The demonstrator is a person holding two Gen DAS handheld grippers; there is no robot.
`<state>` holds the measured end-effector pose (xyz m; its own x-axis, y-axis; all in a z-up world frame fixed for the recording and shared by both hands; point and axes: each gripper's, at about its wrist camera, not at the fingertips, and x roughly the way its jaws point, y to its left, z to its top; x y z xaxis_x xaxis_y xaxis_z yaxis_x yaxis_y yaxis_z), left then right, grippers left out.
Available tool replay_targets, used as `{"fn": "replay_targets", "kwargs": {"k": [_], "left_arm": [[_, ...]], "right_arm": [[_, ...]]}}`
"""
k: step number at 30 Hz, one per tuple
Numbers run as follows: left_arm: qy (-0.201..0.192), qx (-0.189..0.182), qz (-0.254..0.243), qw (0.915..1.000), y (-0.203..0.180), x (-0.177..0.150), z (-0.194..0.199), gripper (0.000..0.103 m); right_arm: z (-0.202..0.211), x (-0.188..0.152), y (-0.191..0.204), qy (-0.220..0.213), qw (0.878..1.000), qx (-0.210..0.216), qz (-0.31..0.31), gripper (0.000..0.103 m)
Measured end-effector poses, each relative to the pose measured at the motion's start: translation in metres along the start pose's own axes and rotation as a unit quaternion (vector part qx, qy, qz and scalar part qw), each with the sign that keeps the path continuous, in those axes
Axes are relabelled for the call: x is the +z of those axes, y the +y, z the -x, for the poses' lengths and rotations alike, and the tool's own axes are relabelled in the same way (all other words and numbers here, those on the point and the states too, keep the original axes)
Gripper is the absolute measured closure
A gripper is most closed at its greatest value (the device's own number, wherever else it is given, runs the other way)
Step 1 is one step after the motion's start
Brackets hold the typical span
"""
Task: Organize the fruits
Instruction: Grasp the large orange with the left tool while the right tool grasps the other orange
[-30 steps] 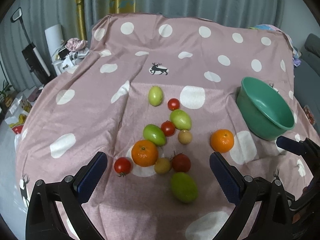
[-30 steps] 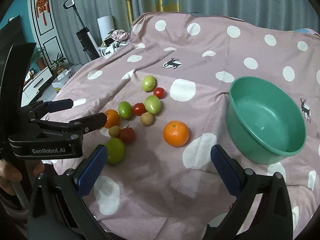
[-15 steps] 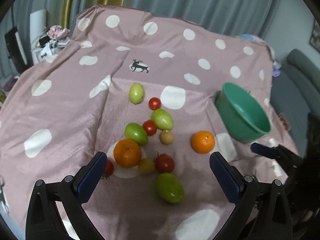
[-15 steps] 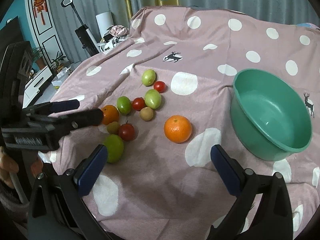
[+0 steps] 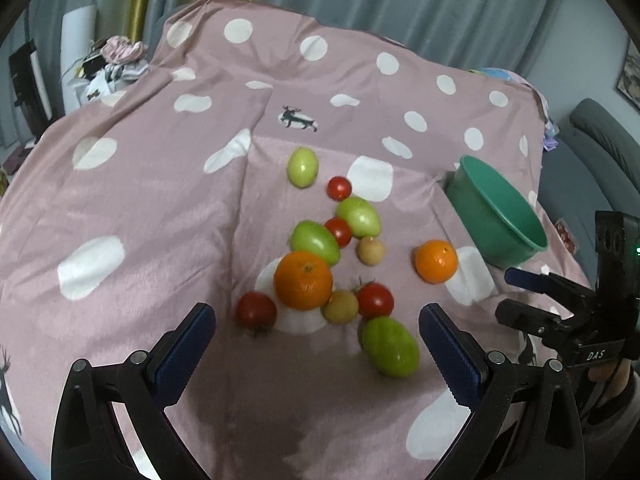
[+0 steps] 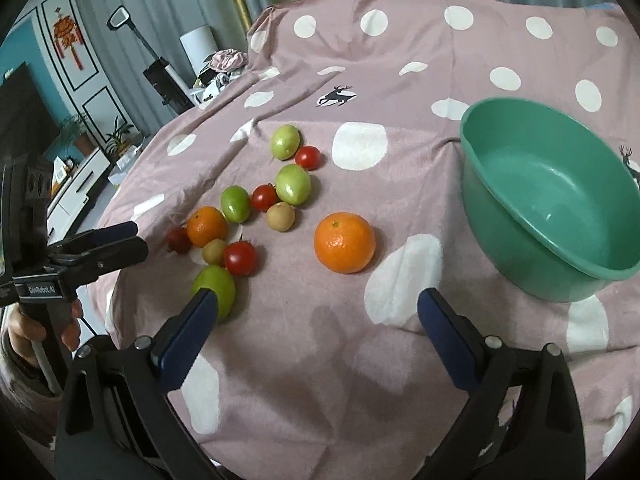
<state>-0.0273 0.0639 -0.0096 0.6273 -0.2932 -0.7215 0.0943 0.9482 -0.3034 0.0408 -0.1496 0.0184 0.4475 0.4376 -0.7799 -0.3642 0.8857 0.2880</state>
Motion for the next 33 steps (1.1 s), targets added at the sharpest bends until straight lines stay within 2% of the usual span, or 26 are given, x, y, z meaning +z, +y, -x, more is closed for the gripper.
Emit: {"fn": "replay_targets", "kwargs": {"k": [4,7,9,11,19,21,24,26,28,31,33], "left_arm": [[0.007,0.002,-0.025,0.9997,-0.006,0.012,-0.011,0.018],[0.013,0.012,-0.04,0.999,-0.007,0.017,-0.018,0.021],[0.021,0.021,-0.047,0.9985,-0.006,0.019,-0.024,0.032],[0.032,0.021,-0.05,0.998,-0.003,0.021,-0.03,0.035],[0.063,0.031,-0.064,0.9955,0.003,0.022,-0.049,0.038],[0.074,0.032,-0.066,0.9945,0.004,0.021,-0.055,0.046],[0.085,0.03,-0.065,0.9938,0.005,0.023,-0.062,0.048],[0.089,0.027,-0.066,0.9935,0.005,0.025,-0.065,0.049],[0.095,0.028,-0.068,0.9928,0.003,0.026,-0.069,0.049],[0.103,0.023,-0.068,0.992,0.003,0.025,-0.073,0.057],[0.107,0.02,-0.067,0.9918,0.003,0.025,-0.075,0.057]], "right_arm": [[-0.008,0.008,-0.004,0.005,1.0,0.003,-0.006,0.015],[-0.014,0.014,-0.005,0.006,1.0,0.007,-0.004,0.018],[-0.021,0.018,-0.005,0.012,1.0,0.004,0.002,0.023],[-0.028,0.022,-0.007,0.019,1.0,0.002,0.005,0.028],[-0.052,0.032,-0.012,0.042,0.999,-0.012,0.012,0.031],[-0.057,0.034,-0.012,0.049,0.999,-0.014,0.014,0.033],[-0.064,0.036,-0.014,0.058,0.998,-0.013,0.015,0.036],[-0.068,0.036,-0.014,0.064,0.998,-0.012,0.017,0.045],[-0.071,0.037,-0.015,0.068,0.998,-0.011,0.015,0.045],[-0.072,0.037,-0.016,0.07,0.997,-0.01,0.014,0.046],[-0.072,0.037,-0.017,0.07,0.997,-0.008,0.011,0.048]]}}
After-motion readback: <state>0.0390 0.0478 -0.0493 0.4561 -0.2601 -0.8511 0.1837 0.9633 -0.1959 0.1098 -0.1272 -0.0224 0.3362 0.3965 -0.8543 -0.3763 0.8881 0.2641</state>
